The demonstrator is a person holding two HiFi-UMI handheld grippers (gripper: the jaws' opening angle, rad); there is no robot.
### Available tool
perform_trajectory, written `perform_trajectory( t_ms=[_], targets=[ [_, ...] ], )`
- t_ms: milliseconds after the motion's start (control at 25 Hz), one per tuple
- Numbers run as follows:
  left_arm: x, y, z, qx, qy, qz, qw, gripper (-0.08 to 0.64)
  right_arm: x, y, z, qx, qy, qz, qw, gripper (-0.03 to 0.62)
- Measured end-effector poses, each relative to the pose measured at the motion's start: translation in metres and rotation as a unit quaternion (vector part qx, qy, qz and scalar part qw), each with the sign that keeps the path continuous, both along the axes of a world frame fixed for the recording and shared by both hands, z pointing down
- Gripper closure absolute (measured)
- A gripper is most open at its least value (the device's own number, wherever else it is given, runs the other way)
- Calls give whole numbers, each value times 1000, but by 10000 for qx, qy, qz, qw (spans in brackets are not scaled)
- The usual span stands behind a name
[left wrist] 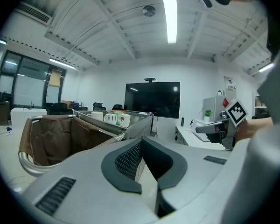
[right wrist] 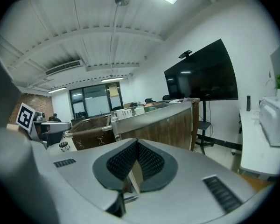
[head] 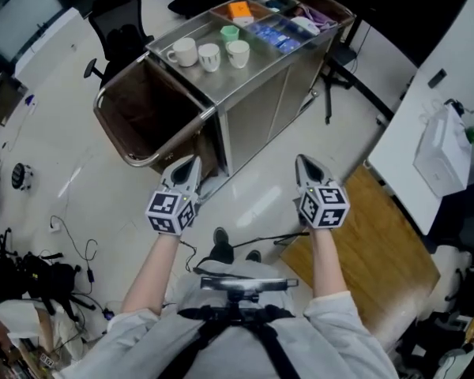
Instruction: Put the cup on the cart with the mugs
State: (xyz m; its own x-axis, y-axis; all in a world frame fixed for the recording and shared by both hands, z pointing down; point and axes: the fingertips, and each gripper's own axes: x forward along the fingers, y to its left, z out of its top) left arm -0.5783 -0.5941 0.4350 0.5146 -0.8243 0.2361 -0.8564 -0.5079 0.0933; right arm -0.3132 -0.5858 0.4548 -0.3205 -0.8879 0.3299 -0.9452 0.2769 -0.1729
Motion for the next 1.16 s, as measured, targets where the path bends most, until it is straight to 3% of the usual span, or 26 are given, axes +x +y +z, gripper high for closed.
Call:
perform_trajectory(
  t_ms=[520,840,1160],
  targets=[
    [-18,38,9,-45,131,-312,9994,555,13,44,15,-121,8,46,9999,588],
    [-10,66,19,-102,248,-248,9993,555,11,64,19,-101,-76,-23,9999,588],
    [-3,81,24,-109,173,-241,9995,555,35,83,24,-94,-50,133,9999,588]
  ],
)
